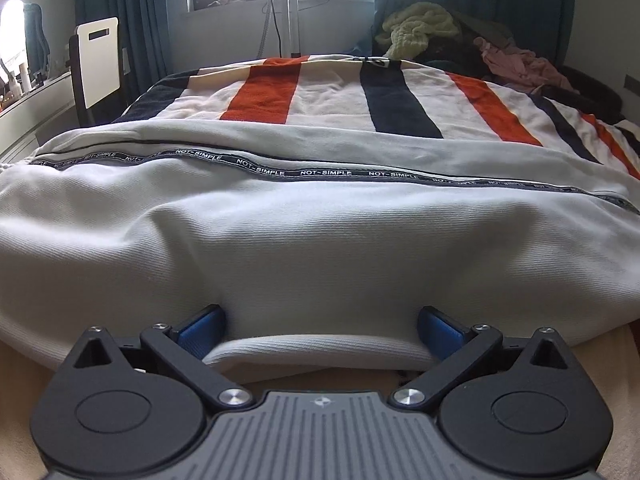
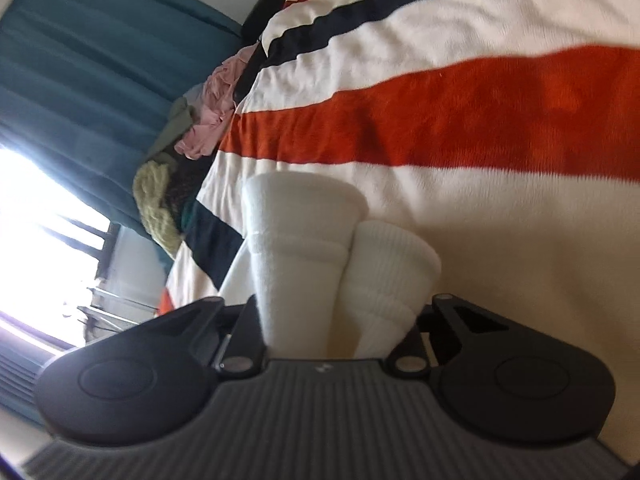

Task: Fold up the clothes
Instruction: 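Lower the folded sweatpants onto the bed and open both grippers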

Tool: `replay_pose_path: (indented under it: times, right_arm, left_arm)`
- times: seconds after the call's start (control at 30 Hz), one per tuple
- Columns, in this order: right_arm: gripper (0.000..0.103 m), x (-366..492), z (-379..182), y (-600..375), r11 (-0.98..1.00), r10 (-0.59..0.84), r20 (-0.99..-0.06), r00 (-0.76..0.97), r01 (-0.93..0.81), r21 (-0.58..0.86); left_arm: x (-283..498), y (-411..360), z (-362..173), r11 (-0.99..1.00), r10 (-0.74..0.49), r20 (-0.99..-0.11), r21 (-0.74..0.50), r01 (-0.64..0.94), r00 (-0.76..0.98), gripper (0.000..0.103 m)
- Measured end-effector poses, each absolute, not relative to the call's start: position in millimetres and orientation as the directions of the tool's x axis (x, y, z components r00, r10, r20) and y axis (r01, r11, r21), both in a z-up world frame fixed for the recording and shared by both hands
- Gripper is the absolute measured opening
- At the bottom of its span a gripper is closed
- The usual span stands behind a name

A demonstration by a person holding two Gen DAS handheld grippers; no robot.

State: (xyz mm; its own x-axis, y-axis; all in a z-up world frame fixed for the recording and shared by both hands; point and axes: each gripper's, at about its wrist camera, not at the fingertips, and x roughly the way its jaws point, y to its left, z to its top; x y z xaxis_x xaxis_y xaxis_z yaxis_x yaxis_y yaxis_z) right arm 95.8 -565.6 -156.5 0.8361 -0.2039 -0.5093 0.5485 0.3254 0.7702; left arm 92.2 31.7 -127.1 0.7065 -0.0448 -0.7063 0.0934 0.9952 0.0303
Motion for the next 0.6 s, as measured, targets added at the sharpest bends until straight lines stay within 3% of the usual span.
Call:
replay_pose_path:
  times: [0.13,0.33,0.47,0.6]
  right_arm:
    - [0.014,105,-127,-546,0.495,-0.287,-0.484,0.827,0.56,0.664]
    - [0.013,124,-55,-456,0.83,-0.362,-0.265,0.894,0.438,0.345]
    - [0.013,125,-33,-369,0.948,-0.242,-0.132,0.961,0.263,0.177]
    - [0.013,132,-45,-274,0.998,-0.069,-0.098,0.993,0.07,0.001]
  left_arm:
    - [93,34,-125,0.995,-0.048,-0.703,0.025,0.092,0.71,0.102]
    - [91,43,-115,0.997,-0.081,-0.669,-0.052,0.063,0.739,0.102]
    - [84,53,-101,0.994,-0.088,-0.619,-0.108,0.026,0.78,0.099]
    - [75,68,-86,0.988,-0.054,-0.554,-0.15,-0.036,0.831,0.099]
